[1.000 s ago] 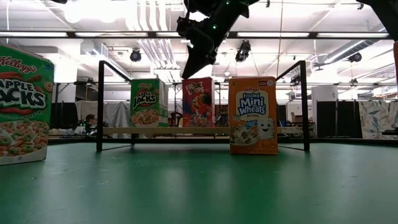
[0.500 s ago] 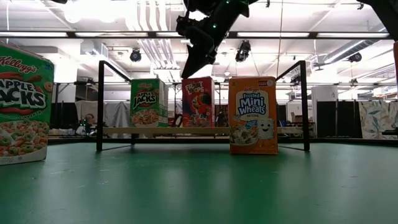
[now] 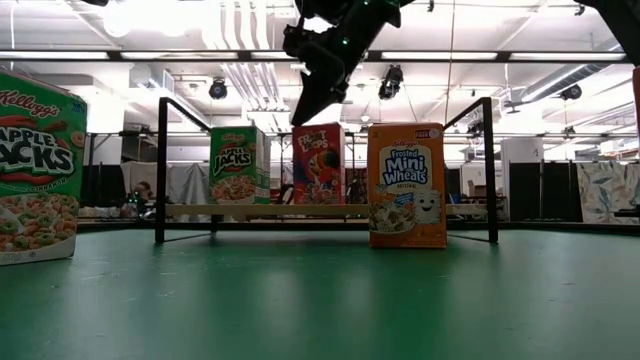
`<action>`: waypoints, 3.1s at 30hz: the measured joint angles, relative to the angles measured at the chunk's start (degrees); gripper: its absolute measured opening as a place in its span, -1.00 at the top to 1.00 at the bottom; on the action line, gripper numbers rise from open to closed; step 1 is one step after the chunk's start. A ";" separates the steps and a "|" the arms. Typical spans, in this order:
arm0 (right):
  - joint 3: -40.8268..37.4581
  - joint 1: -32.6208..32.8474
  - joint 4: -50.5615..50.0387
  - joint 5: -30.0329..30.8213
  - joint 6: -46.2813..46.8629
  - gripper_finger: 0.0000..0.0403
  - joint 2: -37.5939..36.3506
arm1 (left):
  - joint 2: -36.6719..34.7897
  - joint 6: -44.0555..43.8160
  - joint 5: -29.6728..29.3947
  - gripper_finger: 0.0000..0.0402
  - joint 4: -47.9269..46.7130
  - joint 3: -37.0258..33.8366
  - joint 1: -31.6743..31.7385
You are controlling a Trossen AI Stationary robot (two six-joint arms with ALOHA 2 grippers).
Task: Stack cereal on shelf
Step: Put the left red cereal box on the shelf aligned with the other red cereal box
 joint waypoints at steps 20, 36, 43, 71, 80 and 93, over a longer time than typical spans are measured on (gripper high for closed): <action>-0.07 0.39 -0.39 0.00 0.00 0.96 -0.35 | 0.00 0.04 0.01 0.80 0.00 0.00 0.00; -0.07 0.39 -0.49 0.00 0.00 0.96 -0.39 | 0.01 0.04 0.00 0.80 0.00 0.00 0.01; -0.07 0.39 -1.20 0.00 0.41 0.96 -0.48 | 0.02 0.04 0.00 0.80 0.00 0.00 0.00; 0.04 0.64 -2.90 0.00 1.51 0.96 -0.57 | 0.02 0.08 0.00 0.80 -0.02 0.00 0.00; 2.36 0.86 -3.89 0.08 1.46 0.96 -1.07 | 0.02 0.08 0.01 0.80 -0.02 0.02 0.00; 6.64 0.08 -24.03 0.04 5.83 0.96 -3.61 | 0.02 0.08 0.02 0.80 -0.02 0.02 0.00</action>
